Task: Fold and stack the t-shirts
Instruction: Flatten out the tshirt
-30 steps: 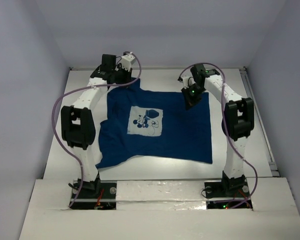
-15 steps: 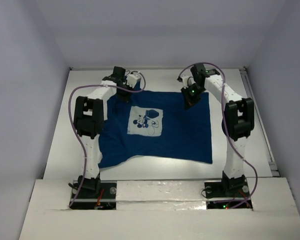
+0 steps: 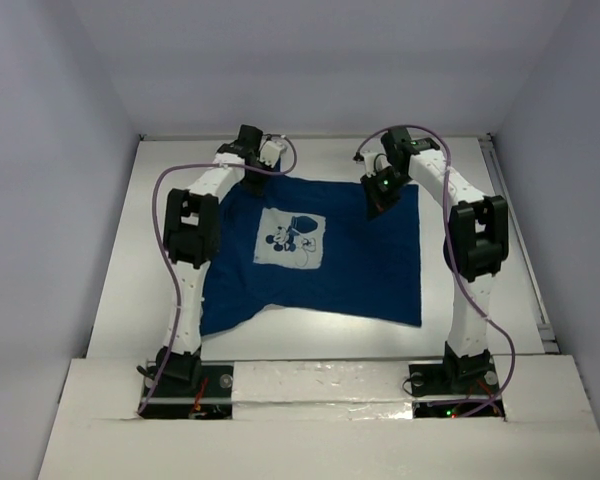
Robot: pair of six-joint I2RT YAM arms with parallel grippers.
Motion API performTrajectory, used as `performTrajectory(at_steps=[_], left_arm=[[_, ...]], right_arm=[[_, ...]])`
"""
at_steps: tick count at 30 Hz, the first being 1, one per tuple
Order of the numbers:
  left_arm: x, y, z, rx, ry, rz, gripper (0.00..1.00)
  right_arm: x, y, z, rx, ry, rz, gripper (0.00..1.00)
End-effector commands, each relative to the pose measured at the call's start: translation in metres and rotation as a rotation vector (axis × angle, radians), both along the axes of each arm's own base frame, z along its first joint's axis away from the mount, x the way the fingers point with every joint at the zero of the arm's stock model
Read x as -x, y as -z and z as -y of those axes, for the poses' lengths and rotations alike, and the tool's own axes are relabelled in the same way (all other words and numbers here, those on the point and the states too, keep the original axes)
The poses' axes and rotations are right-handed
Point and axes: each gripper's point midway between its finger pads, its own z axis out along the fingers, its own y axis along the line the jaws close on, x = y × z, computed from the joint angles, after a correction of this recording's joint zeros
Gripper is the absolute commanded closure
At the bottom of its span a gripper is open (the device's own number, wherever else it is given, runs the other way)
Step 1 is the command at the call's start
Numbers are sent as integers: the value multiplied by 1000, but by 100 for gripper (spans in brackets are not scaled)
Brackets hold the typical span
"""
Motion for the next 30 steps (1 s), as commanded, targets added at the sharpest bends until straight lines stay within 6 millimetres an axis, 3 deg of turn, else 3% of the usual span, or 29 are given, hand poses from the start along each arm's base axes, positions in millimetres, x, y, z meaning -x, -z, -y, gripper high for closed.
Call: performTrajectory(at_steps=[1, 2, 3, 5, 6, 7, 9, 14, 15, 16, 18, 21, 23, 24, 25, 28, 30], left_arm=[[4, 29, -11, -55, -65, -82, 100], [0, 30, -12, -62, -83, -83, 100], [-12, 17, -15, -49, -107, -61, 100], [-16, 30, -26, -24, -151, -123, 100], [-38, 9, -27, 3, -173, -58, 100], [-44, 22, -33, 7, -194, -70, 100], [-59, 16, -42, 21, -228, -33, 100], [-72, 23, -52, 20, -231, 10, 100], [-74, 15, -44, 66, -212, 21, 100], [-77, 8, -50, 71, -222, 39, 100], [-81, -14, -34, 164, -199, 80, 95], [-78, -70, -21, 262, -158, 170, 90], [-68, -118, -16, 330, -123, 232, 86], [-70, -139, -13, 358, -104, 286, 81], [-60, -169, -11, 383, -89, 333, 79], [-44, -230, -10, 441, -38, 460, 73], [-30, -247, -6, 458, 4, 470, 72]], right_arm=[[-3, -33, -7, -50, -23, 75, 100], [-3, -33, -8, -53, -24, 76, 100], [-2, -35, -8, -57, -27, 75, 100], [-2, -36, -9, -65, -29, 77, 100], [-1, -38, -10, -72, -32, 75, 100], [-1, -37, -10, -72, -32, 73, 100], [0, -38, -10, -73, -32, 76, 100], [-1, -35, -10, -71, -33, 73, 100], [-1, -33, -11, -73, -34, 68, 100], [-1, -34, -10, -72, -33, 69, 100], [2, -31, -10, -69, -34, 63, 100], [4, -30, -6, -34, -51, 97, 100], [1, -34, -4, 25, -79, 173, 94], [6, -26, -2, 55, -100, 176, 91], [6, -23, 2, 94, -103, 194, 86], [13, -19, -1, 116, -151, 219, 82], [22, -16, -7, 170, -220, 240, 81]])
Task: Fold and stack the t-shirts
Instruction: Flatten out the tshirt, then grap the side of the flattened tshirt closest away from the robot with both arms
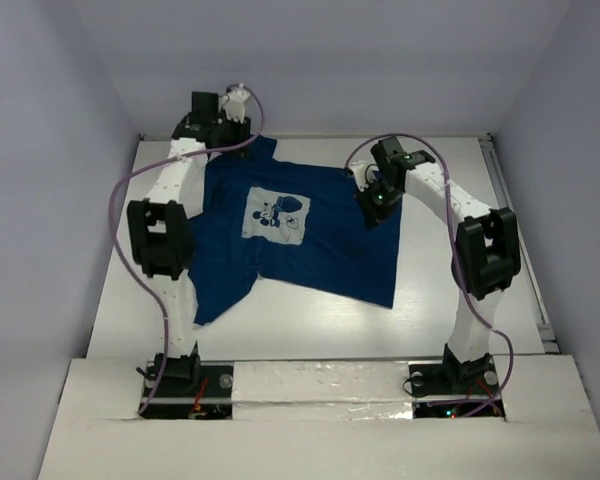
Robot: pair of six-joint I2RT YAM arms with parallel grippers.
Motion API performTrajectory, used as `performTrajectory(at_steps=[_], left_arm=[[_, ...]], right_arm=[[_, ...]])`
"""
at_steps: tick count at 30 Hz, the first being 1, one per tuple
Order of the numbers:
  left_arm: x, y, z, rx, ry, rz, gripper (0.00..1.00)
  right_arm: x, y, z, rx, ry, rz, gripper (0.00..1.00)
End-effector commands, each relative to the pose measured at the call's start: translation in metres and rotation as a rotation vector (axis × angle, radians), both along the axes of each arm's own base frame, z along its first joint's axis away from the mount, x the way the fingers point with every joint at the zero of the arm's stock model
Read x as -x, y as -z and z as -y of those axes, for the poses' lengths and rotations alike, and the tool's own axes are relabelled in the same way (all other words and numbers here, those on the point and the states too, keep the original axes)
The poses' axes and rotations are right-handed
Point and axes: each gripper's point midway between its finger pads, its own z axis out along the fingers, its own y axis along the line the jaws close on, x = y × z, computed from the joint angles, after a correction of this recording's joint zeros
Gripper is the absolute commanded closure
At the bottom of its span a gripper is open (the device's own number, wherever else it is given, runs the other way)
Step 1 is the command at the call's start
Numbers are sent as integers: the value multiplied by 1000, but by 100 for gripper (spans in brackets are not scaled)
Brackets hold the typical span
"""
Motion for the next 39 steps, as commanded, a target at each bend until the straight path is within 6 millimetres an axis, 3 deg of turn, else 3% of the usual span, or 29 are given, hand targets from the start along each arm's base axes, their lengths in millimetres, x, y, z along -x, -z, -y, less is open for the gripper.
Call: performTrajectory(at_steps=[1, 2, 3, 5, 6, 7, 9, 10, 12, 13, 15, 16, 19, 28, 29, 32, 39], left_arm=[[19, -143, 13, 86, 101, 318, 72], [28, -145, 14, 84, 129, 314, 72], [41, -135, 13, 65, 152, 269, 73], [68, -123, 7, -8, 217, 251, 74], [80, -111, 3, -40, 239, 228, 76], [105, -96, -3, -73, 256, 201, 77], [125, -81, -13, -179, 299, 238, 78], [154, -65, -21, -213, 313, 221, 77], [178, -50, -29, -273, 363, 235, 76], [204, -38, -34, -291, 380, 221, 76], [228, -29, -34, -295, 424, 218, 75], [246, -26, -33, -304, 445, 238, 75], [273, -23, -36, -311, 464, 264, 74], [316, 11, -40, -324, 524, 187, 70], [320, 13, -37, -308, 539, 180, 69], [330, 23, -37, -302, 564, 143, 63], [343, 33, -38, -309, 615, 74, 60]], right_arm=[[7, 2, -4, 102, -114, 108, 81], [12, 5, -5, 128, -141, 122, 81], [26, 1, -19, 151, -214, 152, 81], [48, 16, -14, 255, -267, 145, 81], [60, 14, -23, 277, -310, 168, 81], [60, 16, -16, 344, -307, 195, 80], [72, 29, -8, 406, -326, 188, 79], [74, 29, -3, 439, -326, 203, 78], [87, 40, 9, 484, -346, 169, 75], [90, 40, 15, 506, -346, 164, 72], [99, 42, 23, 541, -363, 155, 71], [106, 46, 31, 565, -377, 139, 66], [120, 44, 40, 579, -406, 123, 65], [171, 19, 3, 431, -562, 125, 62], [175, 20, 1, 426, -571, 121, 56], [189, 30, -6, 428, -613, 88, 56], [200, 67, 10, 537, -646, -4, 56]])
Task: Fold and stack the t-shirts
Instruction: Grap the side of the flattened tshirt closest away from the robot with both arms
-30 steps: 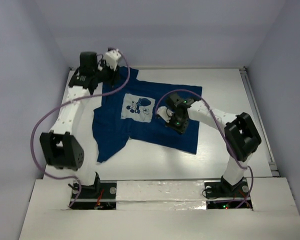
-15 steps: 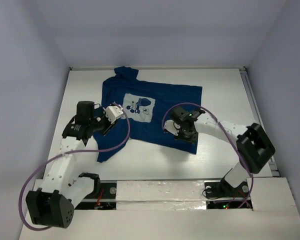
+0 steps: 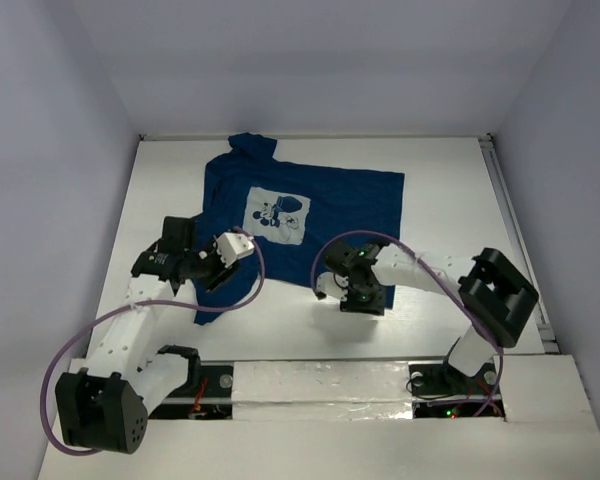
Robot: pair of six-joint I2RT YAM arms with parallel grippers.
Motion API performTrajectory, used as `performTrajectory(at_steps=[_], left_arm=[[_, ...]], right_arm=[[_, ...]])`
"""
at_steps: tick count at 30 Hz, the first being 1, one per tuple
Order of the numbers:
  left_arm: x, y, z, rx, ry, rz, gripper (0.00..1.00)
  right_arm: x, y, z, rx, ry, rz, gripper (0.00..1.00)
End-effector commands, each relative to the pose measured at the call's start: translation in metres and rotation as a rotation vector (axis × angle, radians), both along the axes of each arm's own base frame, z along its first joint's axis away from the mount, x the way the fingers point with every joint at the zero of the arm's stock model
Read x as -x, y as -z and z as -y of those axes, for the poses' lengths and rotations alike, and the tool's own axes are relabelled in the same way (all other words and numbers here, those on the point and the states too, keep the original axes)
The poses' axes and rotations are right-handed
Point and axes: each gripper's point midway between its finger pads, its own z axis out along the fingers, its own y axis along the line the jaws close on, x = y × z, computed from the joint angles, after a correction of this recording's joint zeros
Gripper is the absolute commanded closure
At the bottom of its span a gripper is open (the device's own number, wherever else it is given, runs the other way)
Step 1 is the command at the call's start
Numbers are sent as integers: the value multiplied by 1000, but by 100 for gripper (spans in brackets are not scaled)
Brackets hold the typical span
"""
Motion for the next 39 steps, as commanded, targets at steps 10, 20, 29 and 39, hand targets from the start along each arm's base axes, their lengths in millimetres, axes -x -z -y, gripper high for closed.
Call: performTrajectory(at_steps=[10, 20, 29, 39], left_arm=[[19, 14, -7, -58, 48, -51, 60], [13, 8, -10, -69, 30, 22, 61], [4, -4, -6, -51, 34, 54, 61], [4, -4, 0, -21, 48, 33, 61]], right_arm=[[-3, 29, 21, 162, 58, 15, 56], [-12, 11, 13, 124, 86, 61, 56], [-12, -25, 2, 15, 88, 91, 57], [-3, 11, 14, 97, 87, 40, 57]])
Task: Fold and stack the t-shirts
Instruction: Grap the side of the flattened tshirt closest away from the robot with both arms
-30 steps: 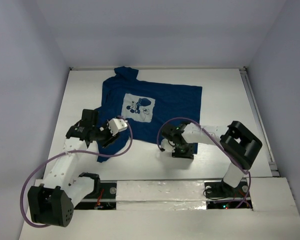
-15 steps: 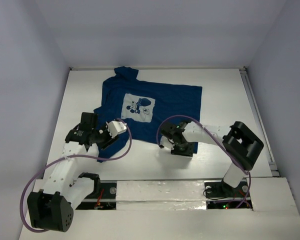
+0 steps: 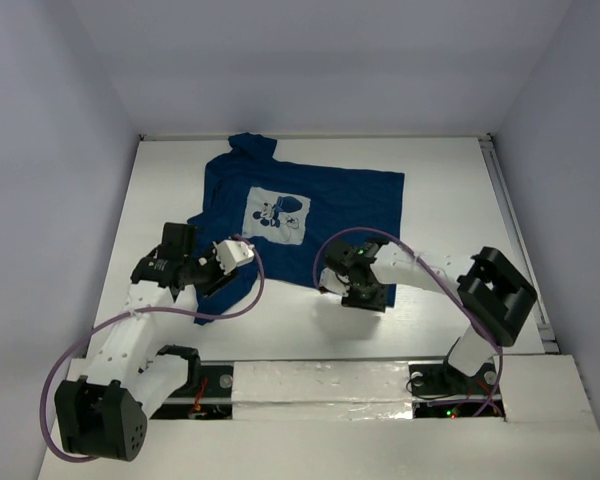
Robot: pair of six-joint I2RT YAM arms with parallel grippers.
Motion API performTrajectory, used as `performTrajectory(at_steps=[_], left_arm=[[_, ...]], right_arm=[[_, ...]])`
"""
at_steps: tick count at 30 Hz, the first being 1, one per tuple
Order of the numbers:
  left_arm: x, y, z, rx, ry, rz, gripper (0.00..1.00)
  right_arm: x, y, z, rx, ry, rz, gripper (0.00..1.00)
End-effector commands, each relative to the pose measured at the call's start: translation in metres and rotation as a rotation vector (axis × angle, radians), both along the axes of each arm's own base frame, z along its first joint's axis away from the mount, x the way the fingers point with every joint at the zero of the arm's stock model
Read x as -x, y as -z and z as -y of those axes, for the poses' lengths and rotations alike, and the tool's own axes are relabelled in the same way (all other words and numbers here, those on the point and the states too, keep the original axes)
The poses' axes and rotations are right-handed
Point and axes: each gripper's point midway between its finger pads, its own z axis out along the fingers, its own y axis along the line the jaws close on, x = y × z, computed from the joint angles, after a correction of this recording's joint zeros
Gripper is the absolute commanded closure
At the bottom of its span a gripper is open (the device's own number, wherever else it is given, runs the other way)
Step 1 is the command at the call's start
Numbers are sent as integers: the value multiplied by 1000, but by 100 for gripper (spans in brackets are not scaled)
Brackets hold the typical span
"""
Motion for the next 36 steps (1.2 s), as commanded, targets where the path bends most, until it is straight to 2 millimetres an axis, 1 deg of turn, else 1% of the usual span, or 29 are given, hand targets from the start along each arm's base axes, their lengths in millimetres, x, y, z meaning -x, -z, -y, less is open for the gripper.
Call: performTrajectory(at_steps=[1, 3, 6, 11, 13, 16, 18, 19, 21, 23, 25, 30, 32, 36], left_arm=[[-7, -14, 9, 36, 26, 28, 62], [-5, -10, 7, 27, 22, 18, 62], [-3, -7, 5, 18, 19, 11, 62], [-3, -9, 5, 19, 17, 25, 62], [-3, -9, 5, 19, 17, 22, 62], [-6, -14, 5, 17, 14, 35, 62], [-9, -19, 4, 15, 12, 49, 62], [-10, -20, 4, 15, 12, 51, 62], [-13, -23, 5, 19, 12, 54, 62], [-14, -24, 7, 26, 13, 53, 62], [-15, -24, 8, 35, 16, 52, 62], [-12, -18, 8, 35, 12, 46, 62], [-12, -17, 7, 33, 10, 48, 62], [-12, -19, 9, 44, 11, 49, 62]], right_arm=[[6, 18, 3, 35, 6, -38, 57], [6, 25, 4, 51, 8, -49, 56], [5, 29, 2, 52, 2, -52, 56], [2, 37, 1, 67, -1, -54, 57], [1, 37, 2, 78, 0, -49, 57], [-3, 27, 2, 74, 8, -22, 57], [-3, 14, 1, 51, 9, -9, 57], [-6, 7, -4, 30, 7, 3, 57], [-7, -6, -7, 3, 8, 16, 57], [-11, -12, -9, -10, 11, 38, 57], [-12, -14, -10, -19, 13, 49, 57], [-20, -13, -21, -80, 18, 99, 57], [-24, -8, -24, -94, 19, 112, 56], [-27, 8, -23, -57, 22, 108, 56]])
